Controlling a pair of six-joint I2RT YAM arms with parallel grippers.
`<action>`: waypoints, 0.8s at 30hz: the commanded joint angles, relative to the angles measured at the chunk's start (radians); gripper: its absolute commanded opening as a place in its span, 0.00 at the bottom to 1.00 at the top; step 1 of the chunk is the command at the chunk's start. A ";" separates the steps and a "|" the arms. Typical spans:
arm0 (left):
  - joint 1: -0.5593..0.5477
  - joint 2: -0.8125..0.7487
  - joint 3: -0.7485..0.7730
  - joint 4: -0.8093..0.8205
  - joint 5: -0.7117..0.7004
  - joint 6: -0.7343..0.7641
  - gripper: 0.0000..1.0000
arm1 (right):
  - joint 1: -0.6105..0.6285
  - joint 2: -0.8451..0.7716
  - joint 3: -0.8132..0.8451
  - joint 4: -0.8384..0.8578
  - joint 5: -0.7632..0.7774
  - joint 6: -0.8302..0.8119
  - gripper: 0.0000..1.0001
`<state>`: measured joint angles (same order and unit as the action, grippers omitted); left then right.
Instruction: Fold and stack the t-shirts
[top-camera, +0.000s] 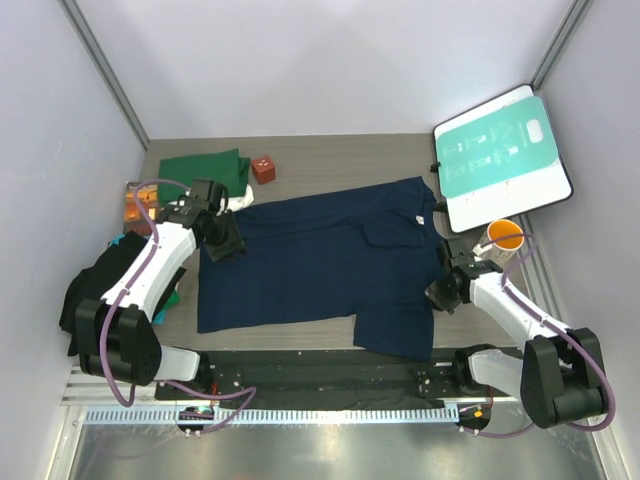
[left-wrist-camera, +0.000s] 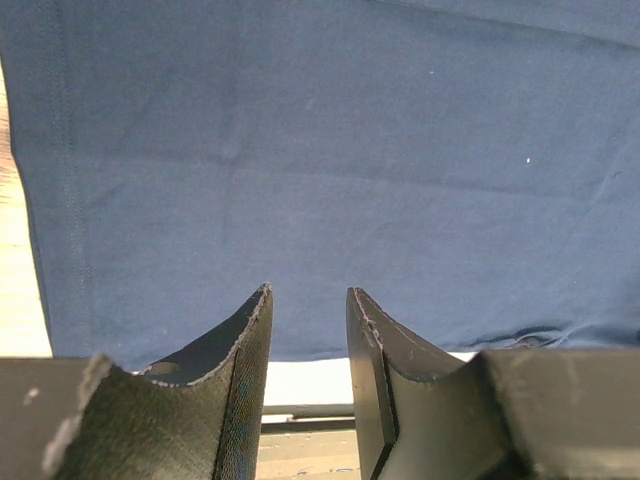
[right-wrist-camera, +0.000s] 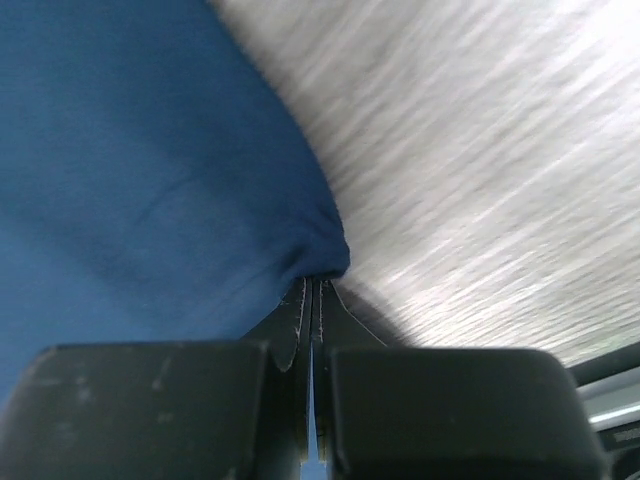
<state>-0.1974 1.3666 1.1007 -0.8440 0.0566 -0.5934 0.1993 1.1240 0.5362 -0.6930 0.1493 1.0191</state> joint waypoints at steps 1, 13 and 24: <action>-0.004 0.000 -0.013 0.029 -0.006 0.018 0.36 | 0.005 0.010 0.096 0.052 -0.071 0.010 0.01; -0.004 0.014 -0.033 0.039 -0.008 0.015 0.36 | 0.005 0.259 0.341 0.164 -0.106 0.009 0.01; -0.005 0.026 -0.029 0.022 -0.023 0.015 0.36 | 0.057 0.650 0.651 0.290 -0.201 -0.091 0.19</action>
<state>-0.1982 1.3849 1.0634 -0.8341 0.0456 -0.5934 0.2401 1.6955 1.0466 -0.4805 0.0147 1.0103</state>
